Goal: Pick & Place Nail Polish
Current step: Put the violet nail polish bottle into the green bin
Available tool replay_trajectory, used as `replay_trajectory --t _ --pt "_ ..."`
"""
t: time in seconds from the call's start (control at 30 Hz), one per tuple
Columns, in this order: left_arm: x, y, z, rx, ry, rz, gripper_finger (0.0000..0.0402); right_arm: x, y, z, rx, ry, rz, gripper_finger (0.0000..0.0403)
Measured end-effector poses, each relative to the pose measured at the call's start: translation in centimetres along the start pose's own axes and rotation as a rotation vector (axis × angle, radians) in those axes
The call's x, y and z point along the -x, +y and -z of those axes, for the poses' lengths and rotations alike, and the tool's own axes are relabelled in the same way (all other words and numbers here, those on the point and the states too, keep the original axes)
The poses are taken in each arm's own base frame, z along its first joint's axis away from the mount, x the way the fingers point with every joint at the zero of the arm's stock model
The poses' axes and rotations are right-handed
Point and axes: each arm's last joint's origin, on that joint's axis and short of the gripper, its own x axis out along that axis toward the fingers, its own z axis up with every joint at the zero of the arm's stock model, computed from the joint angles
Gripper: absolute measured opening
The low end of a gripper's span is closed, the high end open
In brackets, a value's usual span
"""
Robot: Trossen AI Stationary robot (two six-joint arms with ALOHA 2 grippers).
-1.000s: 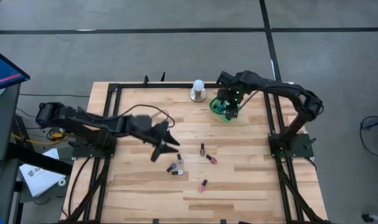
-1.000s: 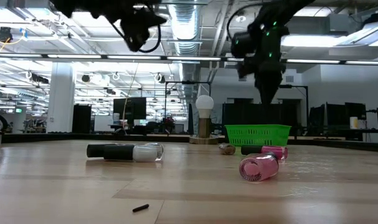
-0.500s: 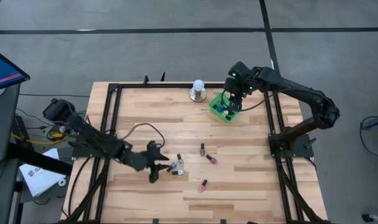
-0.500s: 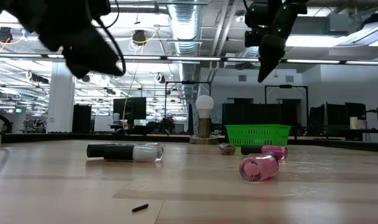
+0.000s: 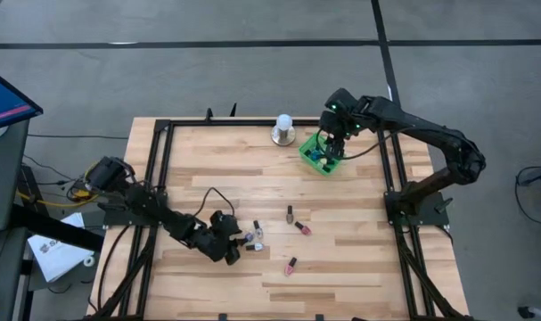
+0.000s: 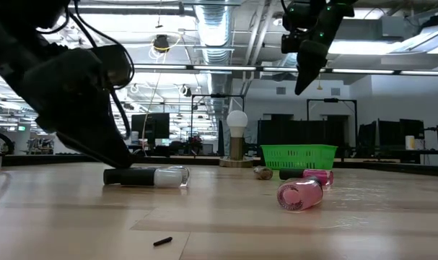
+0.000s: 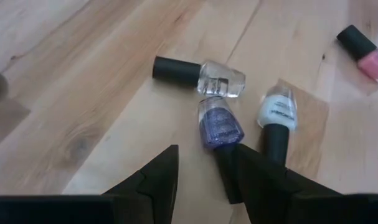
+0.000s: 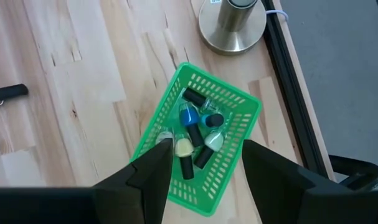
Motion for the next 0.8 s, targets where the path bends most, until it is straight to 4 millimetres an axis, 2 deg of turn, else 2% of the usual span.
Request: replay_trajectory --t 0.3,0.67,0.8 --pt "0.2 -0.4 0.3 -0.027 0.002 0.018 0.015 0.0 0.0 0.0 0.0 0.003 -0.005 0.0175" --pt "1.8 -1.3 -1.6 0.021 -0.067 0.073 0.015 0.0 0.1 0.0 -0.001 -0.003 -0.022 0.0172" --pt "1.8 -1.6 -1.1 0.003 -0.055 0.078 0.015 0.0 0.1 0.0 -0.002 -0.003 -0.022 0.017"
